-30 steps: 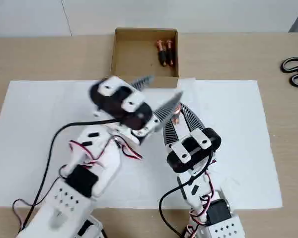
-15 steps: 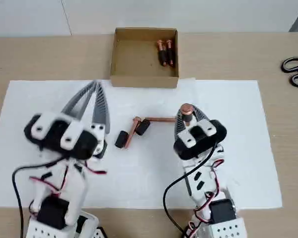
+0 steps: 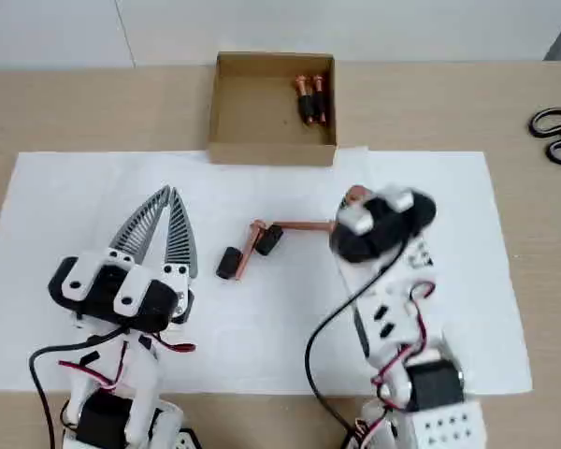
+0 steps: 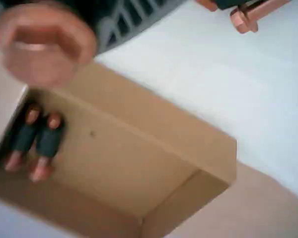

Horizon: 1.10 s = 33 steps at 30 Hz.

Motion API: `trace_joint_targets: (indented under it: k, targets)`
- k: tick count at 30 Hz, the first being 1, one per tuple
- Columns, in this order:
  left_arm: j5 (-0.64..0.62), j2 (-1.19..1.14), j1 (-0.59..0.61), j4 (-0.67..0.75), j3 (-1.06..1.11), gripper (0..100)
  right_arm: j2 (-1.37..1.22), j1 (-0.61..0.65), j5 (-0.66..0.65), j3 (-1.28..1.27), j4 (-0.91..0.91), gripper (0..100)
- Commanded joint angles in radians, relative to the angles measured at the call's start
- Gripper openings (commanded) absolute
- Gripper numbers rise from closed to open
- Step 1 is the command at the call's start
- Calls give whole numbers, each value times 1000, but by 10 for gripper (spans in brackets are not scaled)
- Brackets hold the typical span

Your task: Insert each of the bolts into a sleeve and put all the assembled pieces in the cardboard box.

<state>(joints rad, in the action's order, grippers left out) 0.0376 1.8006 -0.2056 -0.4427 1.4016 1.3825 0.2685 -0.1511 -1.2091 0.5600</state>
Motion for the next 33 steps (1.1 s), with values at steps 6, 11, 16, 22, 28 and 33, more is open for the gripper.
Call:
trace_joint_targets:
  k: [6, 11, 16, 22, 28, 33]
  targets:
    - [0, 11, 14, -3, 1, 6, -619, -12, 71, 391, -48, 4]
    - [0, 9, 77, -3, 2, 6, -929, -4, 66, 597, -183, 4]
    - [0, 9, 97, -3, 2, 6, -1185, -4, 66, 795, -306, 4]
    - [0, 9, 95, -3, 2, 6, -1531, 7, 64, 1111, -354, 4]
    - [0, 9, 95, -3, 2, 6, -1834, 33, 54, 1439, -360, 4]
    - [0, 9, 97, -3, 2, 6, -2057, 61, -84, 1705, -360, 4]
